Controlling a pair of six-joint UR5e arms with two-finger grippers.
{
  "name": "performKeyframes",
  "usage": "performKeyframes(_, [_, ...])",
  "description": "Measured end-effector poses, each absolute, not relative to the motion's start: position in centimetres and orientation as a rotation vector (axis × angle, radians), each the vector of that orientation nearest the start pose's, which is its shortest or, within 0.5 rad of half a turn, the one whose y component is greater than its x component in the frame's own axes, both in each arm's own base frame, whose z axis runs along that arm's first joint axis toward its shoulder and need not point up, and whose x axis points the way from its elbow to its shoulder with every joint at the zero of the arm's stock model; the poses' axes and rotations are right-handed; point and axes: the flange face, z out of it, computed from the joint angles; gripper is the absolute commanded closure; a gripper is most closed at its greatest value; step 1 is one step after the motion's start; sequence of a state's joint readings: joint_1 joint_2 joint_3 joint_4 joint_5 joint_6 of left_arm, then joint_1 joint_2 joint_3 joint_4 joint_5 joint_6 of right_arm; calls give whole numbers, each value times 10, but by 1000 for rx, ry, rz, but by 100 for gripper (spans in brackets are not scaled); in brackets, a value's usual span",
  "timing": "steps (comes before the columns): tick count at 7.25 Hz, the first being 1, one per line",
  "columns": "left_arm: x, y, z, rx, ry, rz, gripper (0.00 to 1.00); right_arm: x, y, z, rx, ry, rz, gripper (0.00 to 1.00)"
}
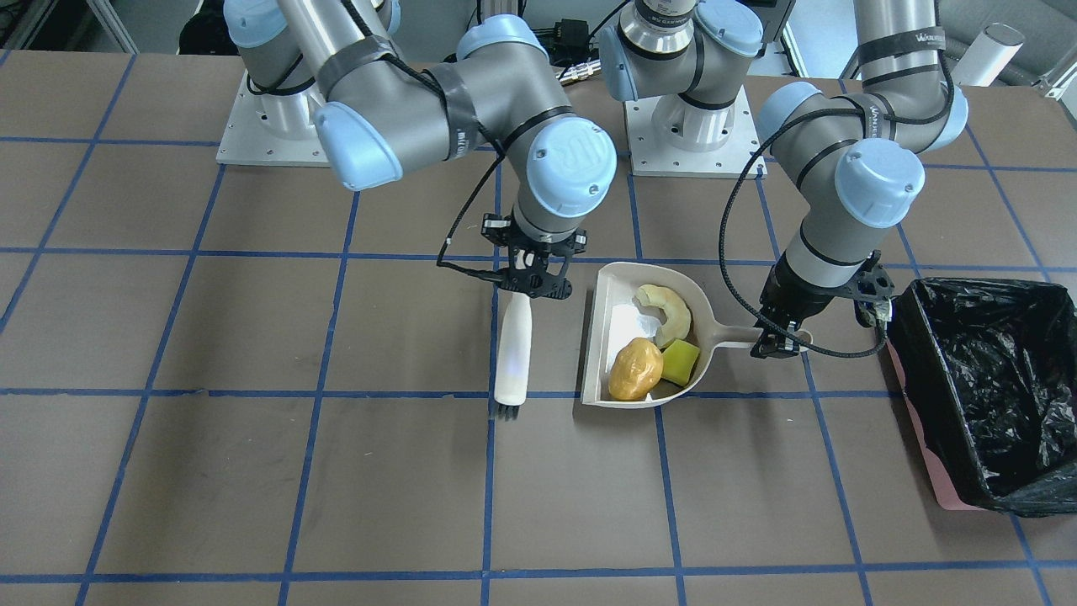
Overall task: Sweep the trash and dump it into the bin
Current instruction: 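Lift the dustpan toward the bin with the left gripper while the right withdraws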
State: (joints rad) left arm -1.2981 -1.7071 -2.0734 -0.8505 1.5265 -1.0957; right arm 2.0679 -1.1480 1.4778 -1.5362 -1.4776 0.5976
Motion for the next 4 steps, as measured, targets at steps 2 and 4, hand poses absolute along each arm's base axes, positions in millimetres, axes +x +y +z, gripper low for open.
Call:
performKeyframes(2, [24, -510, 278, -2065, 2533, -63, 100, 353, -500, 306, 167, 3206, 571, 99])
performKeyframes(4, [60, -533, 321, -2075, 2566, 15, 100, 295, -531, 317, 147, 3201, 558, 98])
